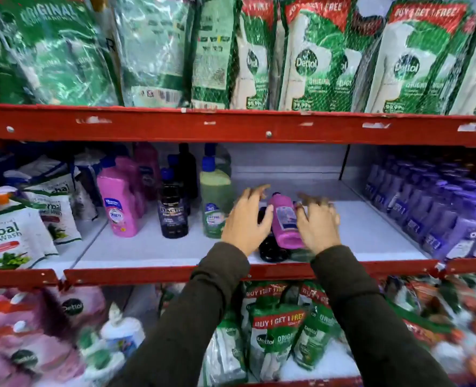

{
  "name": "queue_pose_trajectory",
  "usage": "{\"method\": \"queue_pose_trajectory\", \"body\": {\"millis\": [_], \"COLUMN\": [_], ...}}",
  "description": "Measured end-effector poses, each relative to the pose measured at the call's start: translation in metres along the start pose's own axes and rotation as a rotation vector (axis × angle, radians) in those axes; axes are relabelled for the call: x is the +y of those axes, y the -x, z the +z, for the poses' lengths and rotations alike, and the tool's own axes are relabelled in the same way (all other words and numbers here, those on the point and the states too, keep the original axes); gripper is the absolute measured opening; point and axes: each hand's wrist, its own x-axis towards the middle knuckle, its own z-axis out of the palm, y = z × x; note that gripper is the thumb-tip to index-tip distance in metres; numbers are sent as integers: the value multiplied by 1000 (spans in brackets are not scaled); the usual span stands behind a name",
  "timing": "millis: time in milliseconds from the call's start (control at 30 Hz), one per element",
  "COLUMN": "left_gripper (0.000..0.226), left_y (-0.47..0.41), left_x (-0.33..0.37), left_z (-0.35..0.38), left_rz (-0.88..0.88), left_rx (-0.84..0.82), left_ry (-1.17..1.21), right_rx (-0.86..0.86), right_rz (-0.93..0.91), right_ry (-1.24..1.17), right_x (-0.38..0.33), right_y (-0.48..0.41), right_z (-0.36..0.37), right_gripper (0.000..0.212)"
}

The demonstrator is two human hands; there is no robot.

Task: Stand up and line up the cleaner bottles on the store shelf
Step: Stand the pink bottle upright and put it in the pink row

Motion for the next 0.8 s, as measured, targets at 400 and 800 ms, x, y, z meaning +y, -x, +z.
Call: {"method": "queue_pose_trajectory", "body": {"millis": [400, 800], "left_gripper": [50, 45], "left_y": [-19, 37], "left_x": [-17, -34], "left_z": [44, -32], "left_rz": [-590, -388], "left_rx": [-290, 48], "left_ry": [155, 726], "right_rx": [-335, -171], "right_rz": [261, 110], "right_ry": [-391, -1163], "right_x": [10, -46], "right_y": [-18, 40], "right_z": [29, 18], "right_gripper": [56, 46]}}
